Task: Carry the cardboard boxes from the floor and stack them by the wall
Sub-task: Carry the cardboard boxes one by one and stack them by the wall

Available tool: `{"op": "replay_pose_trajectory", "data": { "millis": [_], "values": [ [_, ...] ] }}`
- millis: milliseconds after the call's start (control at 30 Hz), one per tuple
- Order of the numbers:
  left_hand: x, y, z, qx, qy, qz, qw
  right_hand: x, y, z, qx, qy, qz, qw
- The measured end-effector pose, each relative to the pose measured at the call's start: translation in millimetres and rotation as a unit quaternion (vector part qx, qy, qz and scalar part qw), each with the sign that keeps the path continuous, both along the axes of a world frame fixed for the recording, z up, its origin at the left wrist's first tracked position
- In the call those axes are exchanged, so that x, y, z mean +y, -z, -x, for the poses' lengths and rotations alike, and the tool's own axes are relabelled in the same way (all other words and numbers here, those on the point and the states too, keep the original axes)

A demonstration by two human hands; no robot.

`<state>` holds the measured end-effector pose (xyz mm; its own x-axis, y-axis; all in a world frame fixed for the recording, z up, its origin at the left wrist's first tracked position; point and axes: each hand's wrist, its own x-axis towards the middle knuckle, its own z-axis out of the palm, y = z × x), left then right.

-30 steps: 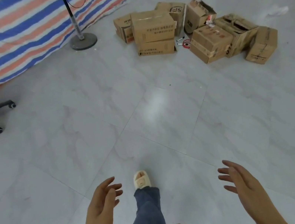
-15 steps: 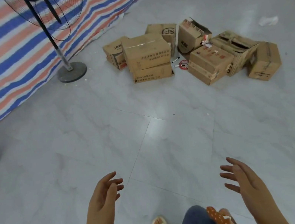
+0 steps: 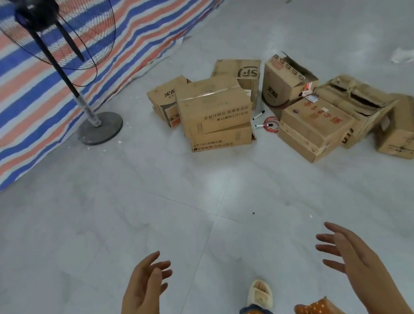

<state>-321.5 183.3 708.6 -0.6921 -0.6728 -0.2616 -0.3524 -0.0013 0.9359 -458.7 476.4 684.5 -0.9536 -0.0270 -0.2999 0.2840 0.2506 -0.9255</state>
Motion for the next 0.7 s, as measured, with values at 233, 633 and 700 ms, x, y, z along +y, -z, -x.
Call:
{"op": "replay_pose_trajectory", "data": {
  "millis": [233,633,700],
  "values": [
    [-8,-15,158,0.003,0.002,0.005,1.000,-10,-13,165,0.015,-0.029,-0.024,0.999],
    [-86,11,386,-0.004,0.003,-0.021,1.000,-78,11,376,-0.010,-0.008,-0.005,1.000],
    [-110,8,435,0.006,0.012,-0.019,1.000,-95,11,421,0.000,0.015,0.005,1.000]
  ]
}}
